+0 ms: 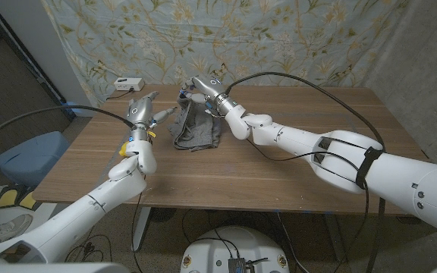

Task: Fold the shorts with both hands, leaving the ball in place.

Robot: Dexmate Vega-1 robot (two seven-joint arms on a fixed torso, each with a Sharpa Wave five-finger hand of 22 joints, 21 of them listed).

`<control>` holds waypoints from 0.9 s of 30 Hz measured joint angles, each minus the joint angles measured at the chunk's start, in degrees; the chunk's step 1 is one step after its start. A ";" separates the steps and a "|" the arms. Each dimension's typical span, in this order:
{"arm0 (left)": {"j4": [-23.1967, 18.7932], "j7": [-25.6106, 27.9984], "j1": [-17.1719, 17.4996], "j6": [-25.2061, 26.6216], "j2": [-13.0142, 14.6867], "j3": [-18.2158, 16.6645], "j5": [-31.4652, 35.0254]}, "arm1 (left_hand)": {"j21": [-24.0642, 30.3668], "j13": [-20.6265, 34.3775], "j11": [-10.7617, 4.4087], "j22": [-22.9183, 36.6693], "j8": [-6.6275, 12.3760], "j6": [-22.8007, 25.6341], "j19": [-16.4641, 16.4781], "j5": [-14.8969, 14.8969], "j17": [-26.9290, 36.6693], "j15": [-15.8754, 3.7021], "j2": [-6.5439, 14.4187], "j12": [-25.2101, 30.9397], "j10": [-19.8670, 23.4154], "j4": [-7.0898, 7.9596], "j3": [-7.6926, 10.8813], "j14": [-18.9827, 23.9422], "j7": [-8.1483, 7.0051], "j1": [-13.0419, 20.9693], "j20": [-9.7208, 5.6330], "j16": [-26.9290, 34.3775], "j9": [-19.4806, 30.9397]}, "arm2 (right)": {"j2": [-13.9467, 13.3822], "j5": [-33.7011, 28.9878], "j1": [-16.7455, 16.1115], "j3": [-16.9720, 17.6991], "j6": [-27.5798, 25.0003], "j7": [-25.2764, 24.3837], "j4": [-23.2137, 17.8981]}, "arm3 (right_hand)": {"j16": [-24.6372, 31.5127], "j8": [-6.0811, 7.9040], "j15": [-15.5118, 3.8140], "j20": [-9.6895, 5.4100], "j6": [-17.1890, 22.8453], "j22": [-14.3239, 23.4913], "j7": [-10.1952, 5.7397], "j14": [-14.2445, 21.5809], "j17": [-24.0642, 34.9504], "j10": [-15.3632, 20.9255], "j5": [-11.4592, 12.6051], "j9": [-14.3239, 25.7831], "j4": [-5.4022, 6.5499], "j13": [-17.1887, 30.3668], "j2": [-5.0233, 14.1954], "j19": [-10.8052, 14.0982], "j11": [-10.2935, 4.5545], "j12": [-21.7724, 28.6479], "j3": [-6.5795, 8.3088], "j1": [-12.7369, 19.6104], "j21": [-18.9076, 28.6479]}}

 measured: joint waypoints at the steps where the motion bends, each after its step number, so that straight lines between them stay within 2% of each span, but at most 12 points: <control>1: 0.51 -0.79 -0.15 -1.77 0.47 -0.02 -0.97 | -0.41 0.00 0.22 0.00 -0.06 -0.60 -0.38 0.44 -0.11 0.31 -0.25 -0.03 -0.61 -0.08 -1.05 -0.82 0.23 -0.25 0.31 -0.33 0.00 | 0.24 -0.12 0.13 -0.01 0.07 -0.19 0.48 | 0.00 -0.06 0.00 0.00 0.31 0.00 0.31 0.00 0.01 0.00 -0.10 0.00 0.00 0.08 0.00 0.00 0.00 0.00 0.00 0.00 0.00; 7: 2.30 -4.33 -0.70 -8.52 2.48 -0.04 -4.11 | -2.62 0.27 0.78 -0.27 -0.28 -4.36 -2.50 2.67 -0.72 1.67 -0.30 -0.39 -3.92 -0.41 -6.61 -4.51 0.28 -0.30 1.20 -1.67 -0.25 | 1.44 -0.68 0.71 -0.59 0.55 -1.47 2.86 | 0.00 -0.23 0.00 0.00 0.41 0.00 0.41 0.00 0.26 0.00 -0.11 0.00 -0.24 0.08 -0.01 0.00 0.00 0.00 0.23 0.00 0.00; 11: 3.38 -6.74 -1.14 -13.18 3.54 0.00 -5.87 | -3.32 0.27 0.93 -0.27 -0.28 -5.05 -2.77 3.48 -0.94 2.17 -0.60 -0.61 -4.55 -0.41 -8.66 -5.84 0.40 -0.60 1.31 -2.05 -0.26 | 2.12 -0.86 1.08 -1.07 0.88 -2.28 4.27 | 0.00 -0.26 0.00 0.00 0.42 0.00 0.43 0.00 0.26 0.31 -0.11 0.00 -0.24 0.08 -0.01 0.00 -0.31 0.00 0.22 0.00 0.00; 13: 3.74 -7.05 -1.24 -14.10 3.65 0.06 -6.12 | -3.34 0.26 0.60 -0.22 0.33 -3.83 -2.64 4.37 -1.23 1.61 -0.54 -0.11 -4.14 -0.42 -10.09 -5.22 -0.81 -0.54 1.22 -1.99 -0.26 | 2.35 -0.92 1.23 -1.29 0.95 -2.53 4.78 | 0.00 -0.28 0.00 0.00 0.49 0.00 0.51 0.00 0.26 0.30 -0.52 0.00 -0.24 0.08 -0.01 0.00 -0.31 0.00 0.22 0.00 0.00; 15: 4.90 -6.95 -1.43 -16.82 3.52 0.22 -6.38 | -3.35 0.25 0.06 -0.11 1.44 -0.89 -1.05 5.97 -1.65 0.71 0.96 1.08 -1.70 -0.33 -11.40 -3.12 -2.81 1.26 0.92 -1.13 -0.26 | 2.67 -1.02 1.44 -1.67 1.10 -2.92 5.47 | 0.00 -0.29 0.00 0.00 0.49 0.00 0.51 0.00 0.26 0.30 -0.52 -0.01 -0.34 0.07 -0.01 0.00 -0.31 0.00 0.32 0.00 0.00; 18: 6.62 -5.10 -1.64 -19.44 2.49 0.31 -6.26 | -3.35 0.03 -1.49 0.17 3.05 5.76 1.97 9.07 -2.11 -0.46 3.94 3.00 3.25 -0.04 -11.89 0.99 -5.02 6.24 0.13 0.65 -0.53 | 2.99 -1.21 1.71 -2.19 1.37 -3.56 6.27 | 0.00 -0.46 0.00 0.00 0.49 0.00 0.51 0.00 0.26 0.30 -0.55 -0.01 -0.48 0.07 -0.01 0.00 -0.31 0.00 0.46 0.00 0.00; 21: 8.08 -3.03 -1.88 -21.18 1.35 0.38 -5.88 | -2.83 -0.17 -3.00 0.17 4.18 11.58 4.39 10.71 -2.12 -0.73 7.18 4.54 7.47 0.55 -11.30 4.56 -6.19 9.63 -0.71 2.25 -0.53 | 3.19 -1.42 1.90 -2.70 1.59 -4.04 6.81 | 0.00 -0.52 0.00 0.00 0.49 0.00 0.51 0.00 0.26 0.30 -0.55 -0.02 -0.49 0.07 -0.01 0.00 -0.31 0.00 0.46 0.00 0.00; 23: 9.92 0.11 -2.31 -23.19 -0.20 0.51 -5.33 | -2.79 -0.08 -3.55 0.43 4.62 14.15 5.16 10.86 -2.12 -0.88 7.93 5.13 9.21 0.65 -11.19 5.94 -6.42 11.10 -1.31 2.83 -0.53 | 3.27 -1.60 2.04 -3.07 1.69 -4.36 7.11 | 0.00 -0.58 0.00 0.00 0.49 -0.01 0.51 0.00 0.26 0.30 -0.55 -0.02 -0.49 0.07 -0.01 0.00 -0.31 -0.34 0.45 0.00 0.00; 27: 13.21 4.65 -3.41 -26.40 -2.76 0.84 -4.70 | -2.76 0.00 -3.76 0.43 4.62 15.46 5.57 10.86 -2.12 -1.03 8.38 5.42 10.20 0.69 -11.23 6.95 -6.13 11.56 -1.26 3.07 -0.53 | 3.32 -2.12 2.28 -3.81 1.72 -5.11 7.52 | 0.00 -0.72 0.00 0.00 0.50 0.00 0.50 0.00 0.26 0.30 -0.82 -0.03 -0.72 0.07 -0.01 0.00 -0.31 -0.49 0.55 0.00 0.00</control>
